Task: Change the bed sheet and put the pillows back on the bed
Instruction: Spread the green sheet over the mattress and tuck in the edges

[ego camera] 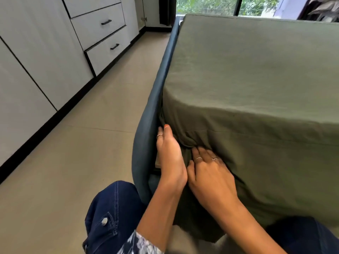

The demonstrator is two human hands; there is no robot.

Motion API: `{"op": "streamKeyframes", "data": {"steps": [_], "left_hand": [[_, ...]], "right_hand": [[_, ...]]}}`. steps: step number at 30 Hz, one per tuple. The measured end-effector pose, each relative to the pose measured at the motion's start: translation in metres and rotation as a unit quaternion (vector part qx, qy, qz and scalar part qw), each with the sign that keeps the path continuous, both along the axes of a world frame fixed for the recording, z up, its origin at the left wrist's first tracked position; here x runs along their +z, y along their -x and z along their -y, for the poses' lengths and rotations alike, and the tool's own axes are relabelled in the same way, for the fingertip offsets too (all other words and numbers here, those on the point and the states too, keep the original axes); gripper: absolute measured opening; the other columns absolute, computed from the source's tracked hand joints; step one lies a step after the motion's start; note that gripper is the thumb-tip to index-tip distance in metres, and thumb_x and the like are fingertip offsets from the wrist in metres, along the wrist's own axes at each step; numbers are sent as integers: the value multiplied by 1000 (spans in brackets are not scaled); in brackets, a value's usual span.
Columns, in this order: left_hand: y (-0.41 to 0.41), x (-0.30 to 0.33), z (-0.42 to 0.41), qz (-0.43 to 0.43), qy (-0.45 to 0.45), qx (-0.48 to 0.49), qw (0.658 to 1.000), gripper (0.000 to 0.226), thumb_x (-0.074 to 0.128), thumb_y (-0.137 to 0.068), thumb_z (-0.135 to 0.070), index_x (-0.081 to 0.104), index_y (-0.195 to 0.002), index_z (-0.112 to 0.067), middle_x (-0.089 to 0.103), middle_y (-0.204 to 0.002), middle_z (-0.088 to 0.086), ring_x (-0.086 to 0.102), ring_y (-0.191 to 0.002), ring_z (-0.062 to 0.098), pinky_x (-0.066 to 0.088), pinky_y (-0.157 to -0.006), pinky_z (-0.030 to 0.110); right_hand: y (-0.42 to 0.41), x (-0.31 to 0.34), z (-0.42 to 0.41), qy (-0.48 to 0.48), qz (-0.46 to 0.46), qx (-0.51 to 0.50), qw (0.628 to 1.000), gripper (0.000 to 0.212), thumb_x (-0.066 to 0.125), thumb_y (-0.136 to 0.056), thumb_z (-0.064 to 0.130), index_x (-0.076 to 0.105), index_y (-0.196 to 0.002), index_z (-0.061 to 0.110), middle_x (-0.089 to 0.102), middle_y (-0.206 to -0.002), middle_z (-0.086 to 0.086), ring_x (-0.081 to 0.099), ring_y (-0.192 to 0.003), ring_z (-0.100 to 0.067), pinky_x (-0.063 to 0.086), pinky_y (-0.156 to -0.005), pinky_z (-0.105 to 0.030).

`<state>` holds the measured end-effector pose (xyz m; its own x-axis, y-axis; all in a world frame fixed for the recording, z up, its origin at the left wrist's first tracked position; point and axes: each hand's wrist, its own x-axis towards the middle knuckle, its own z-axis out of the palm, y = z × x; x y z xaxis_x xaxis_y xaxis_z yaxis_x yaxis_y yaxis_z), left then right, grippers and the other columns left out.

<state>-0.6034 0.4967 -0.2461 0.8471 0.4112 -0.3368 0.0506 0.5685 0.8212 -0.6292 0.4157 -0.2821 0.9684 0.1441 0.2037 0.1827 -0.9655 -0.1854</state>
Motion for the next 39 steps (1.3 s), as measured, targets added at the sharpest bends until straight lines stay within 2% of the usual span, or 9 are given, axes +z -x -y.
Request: {"op": "streamKeyframes", "data": {"steps": [3, 7, 10, 13, 18, 21, 25, 31, 39], "left_hand": [[-12, -1, -4, 10, -6, -31, 999, 53, 46, -97, -47, 42, -143, -23, 54, -138, -6, 51, -122, 9, 36, -110, 31], [-29, 6, -6, 17, 9, -60, 998, 87, 61, -68, -74, 44, -141, -29, 59, -131, -6, 57, -118, 13, 43, -106, 37], [-38, 10, -7, 35, 50, -71, 996, 80, 58, -70, -77, 54, -133, -28, 64, -126, -1, 62, -114, 18, 47, -103, 39], [-43, 18, -10, 29, 117, -96, 988, 63, 45, -86, -69, 61, -125, -22, 64, -126, 8, 61, -113, 25, 47, -101, 40], [-35, 22, -14, 9, 84, -83, 993, 55, 35, -98, -56, 49, -139, -21, 54, -139, 6, 55, -122, 21, 42, -107, 37], [3, 17, -8, -5, 28, -71, 997, 52, 36, -102, -44, 39, -146, -17, 48, -144, 1, 47, -129, 13, 35, -110, 28], [36, 10, -1, -31, 66, -80, 994, 56, 34, -102, -41, 30, -149, -9, 38, -151, 8, 37, -138, 17, 27, -112, 31], [29, 15, -4, -61, 127, -84, 986, 64, 35, -101, -46, 28, -149, -4, 38, -150, 16, 37, -138, 24, 27, -114, 38], [18, 13, 20, -30, 214, -46, 975, 85, 49, -89, -58, 16, -153, -12, 30, -152, 19, 35, -139, 27, 25, -117, 37]], "right_hand": [[0, 0, 1, -2, 10, 8, 1000, 49, 37, -83, 29, 71, -109, 6, 71, -108, -9, 68, -99, -23, 53, -87, -35], [0, -5, 0, 0, 12, 9, 1000, 50, 37, -86, 30, 70, -111, 3, 70, -109, -13, 67, -100, -26, 52, -89, -37], [-5, 0, -10, 3, -27, -19, 999, 48, 39, -85, 32, 71, -104, 1, 71, -100, -17, 67, -91, -31, 52, -86, -40], [-22, 3, -17, -8, -16, -26, 1000, 40, 43, -86, 30, 71, -77, 3, 68, -71, -18, 65, -68, -34, 53, -72, -40], [-33, 8, 4, 5, -73, 39, 997, 45, 23, -101, 37, 56, -126, 21, 59, -129, -3, 51, -120, -23, 30, -104, -35], [-26, 2, 13, 4, -11, 61, 998, 50, 21, -94, 38, 63, -118, 24, 68, -113, 2, 60, -105, -18, 39, -93, -31], [-20, -8, 27, -41, 85, 113, 989, 38, 39, -92, 32, 71, -106, 17, 73, -95, 1, 68, -85, -16, 52, -75, -30], [16, -34, 43, -52, 268, 88, 958, 21, 63, -88, 13, 71, -108, 9, 66, -113, -11, 59, -104, -27, 47, -90, -41], [43, -35, 23, -49, 116, 51, 991, 55, 40, -91, 34, 54, -132, 0, 55, -135, -16, 49, -128, -28, 31, -109, -39]]}}
